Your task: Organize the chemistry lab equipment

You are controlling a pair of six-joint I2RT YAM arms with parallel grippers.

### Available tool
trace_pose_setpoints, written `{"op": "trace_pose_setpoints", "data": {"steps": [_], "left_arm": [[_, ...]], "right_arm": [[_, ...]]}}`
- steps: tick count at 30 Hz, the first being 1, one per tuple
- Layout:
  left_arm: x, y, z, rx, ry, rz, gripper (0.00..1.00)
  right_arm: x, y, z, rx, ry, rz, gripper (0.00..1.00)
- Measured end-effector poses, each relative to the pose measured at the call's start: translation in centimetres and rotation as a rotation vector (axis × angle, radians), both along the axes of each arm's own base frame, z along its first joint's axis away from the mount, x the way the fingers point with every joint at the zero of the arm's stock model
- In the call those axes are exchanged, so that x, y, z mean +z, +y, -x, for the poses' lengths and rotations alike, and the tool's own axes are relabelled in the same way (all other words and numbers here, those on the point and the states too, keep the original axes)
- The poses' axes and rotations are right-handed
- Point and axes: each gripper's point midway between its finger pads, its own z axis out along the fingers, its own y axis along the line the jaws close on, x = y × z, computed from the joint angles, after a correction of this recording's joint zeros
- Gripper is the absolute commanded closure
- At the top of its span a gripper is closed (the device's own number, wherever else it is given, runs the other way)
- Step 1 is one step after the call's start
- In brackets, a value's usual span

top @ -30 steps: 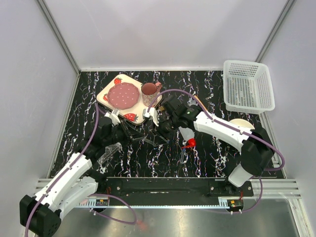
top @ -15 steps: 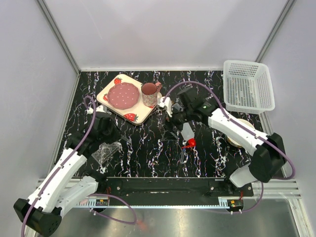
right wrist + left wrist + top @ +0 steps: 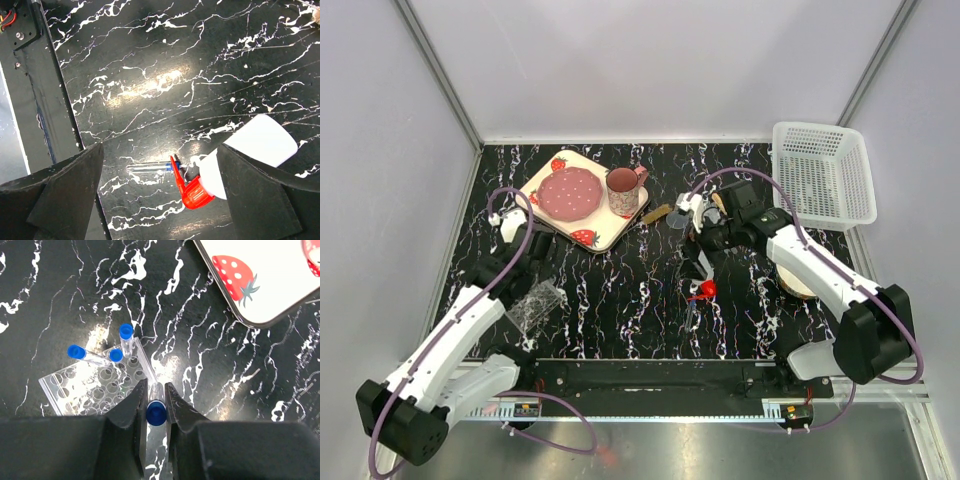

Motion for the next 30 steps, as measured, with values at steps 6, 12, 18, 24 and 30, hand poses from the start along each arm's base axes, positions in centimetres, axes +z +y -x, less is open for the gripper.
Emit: {"op": "trace_pose_setpoints", "data": {"steps": [6,12,18,24,30], "left_arm": [[-1.7,1.1,-0.9,0.041,0.008,-0.066,0.97],[-3.2,2.2,-1.2,0.079,0.031,-0.095,0.96],[-4.1,2.8,-1.2,0.094,0.042,-0.105,0.96],[-4.6,2.9,-0.9,0.095,0.053,-0.109,0.94],[-4.7,2.8,-1.1,0.095,0.047,-0.107,0.92]], "right_arm": [[-0.4,-0.9,-0.3,-0.023,0.028,-0.022,0.00],[-0.3,-1.0,-0.3,-0.021,0.037,-0.037,0.00],[-0.3,-1.2,-0.5,-0.028,0.042,-0.045,0.00],[-0.3,-1.3,-0.5,-0.029,0.043,-0.045,0.00],[-0.3,-1.4,-0.6,-0.035,0.043,-0.046,0.00]]}}
